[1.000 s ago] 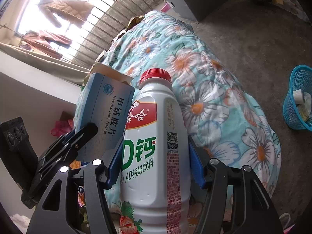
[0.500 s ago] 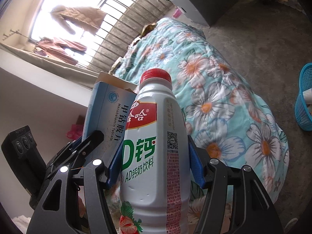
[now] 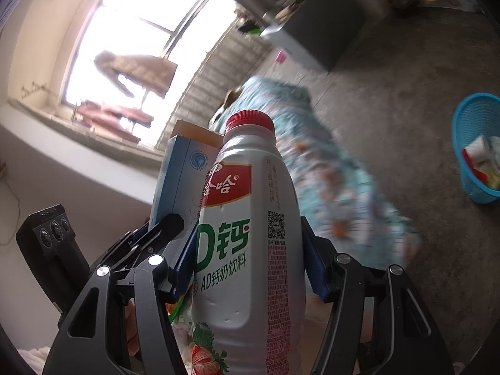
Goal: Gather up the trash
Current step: 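Carry the blue box and white bottle toward the blue wastebasket, then open both tools over the wastebasket to drop the box and bottle, then move both tools back over the bed toward the snack packets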
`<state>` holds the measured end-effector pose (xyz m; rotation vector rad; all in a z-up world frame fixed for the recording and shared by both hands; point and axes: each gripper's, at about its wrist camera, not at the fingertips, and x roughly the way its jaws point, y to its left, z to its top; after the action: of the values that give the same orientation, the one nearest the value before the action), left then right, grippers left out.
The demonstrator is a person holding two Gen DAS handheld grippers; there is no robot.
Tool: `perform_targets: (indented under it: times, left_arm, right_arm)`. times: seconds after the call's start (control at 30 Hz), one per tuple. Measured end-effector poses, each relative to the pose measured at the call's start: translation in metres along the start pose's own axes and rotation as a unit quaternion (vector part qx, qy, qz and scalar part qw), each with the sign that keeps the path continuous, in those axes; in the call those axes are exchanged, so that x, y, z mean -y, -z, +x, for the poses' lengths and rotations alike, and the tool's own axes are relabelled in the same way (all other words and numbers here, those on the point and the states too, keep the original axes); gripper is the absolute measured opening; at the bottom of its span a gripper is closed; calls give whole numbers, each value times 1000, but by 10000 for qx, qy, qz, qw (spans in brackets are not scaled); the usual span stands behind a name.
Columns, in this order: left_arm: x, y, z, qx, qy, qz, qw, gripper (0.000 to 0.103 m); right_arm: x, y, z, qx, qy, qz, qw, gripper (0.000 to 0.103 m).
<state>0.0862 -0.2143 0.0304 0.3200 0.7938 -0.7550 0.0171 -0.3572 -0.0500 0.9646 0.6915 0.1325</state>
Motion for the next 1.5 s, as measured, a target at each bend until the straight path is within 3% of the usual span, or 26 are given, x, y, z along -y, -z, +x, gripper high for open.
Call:
perform_targets:
  times: [0.2, 0.43, 0.63, 0.73, 0.8, 0.9, 0.93, 0.97, 1.07, 1.27, 1.5]
  left_arm:
    - [65, -25, 27, -193, 529, 400, 9976, 28]
    - [137, -54, 81, -690, 1226, 659, 9879, 28]
    - [187, -64, 149, -1382, 1769, 798, 9712, 28]
    - [205, -74, 189, -1676, 1803, 855, 9654, 28]
    - [219, -87, 214, -1666, 1718, 940, 9664, 29]
    - [233, -104, 243, -1593, 1575, 906, 9704, 75]
    - [232, -110, 250, -1435, 1319, 766, 9778, 75]
    - [229, -112, 253, -1363, 1199, 646, 9813, 75]
    - [219, -104, 250, -1397, 1327, 213, 9810, 75]
    - [200, -85, 216, -1169, 1511, 323, 9811, 75]
    - [181, -85, 157, -821, 1746, 121, 9811, 75]
  right_arm:
    - [54, -5, -65, 825, 350, 528, 9946, 59]
    - [136, -5, -130, 1661, 1116, 1466, 9687, 59]
    - [201, -2, -139, 1731, 1356, 2339, 9471, 59]
    - [229, -12, -134, 1651, 1223, 2702, 9406, 59]
    - [247, -25, -129, 1634, 1179, 2919, 9350, 60]
    - [286, -50, -117, 1697, 994, 3350, 9215, 69]
    - [297, -54, -114, 1770, 1005, 3488, 9148, 79]
    - [311, -57, -111, 1826, 1071, 3619, 9079, 80]
    - [326, -48, -104, 1750, 1287, 3902, 8947, 80]
    - [295, -15, -83, 1538, 1570, 3298, 9181, 80]
    - [236, -23, -68, 1250, 1830, 2402, 9451, 80]
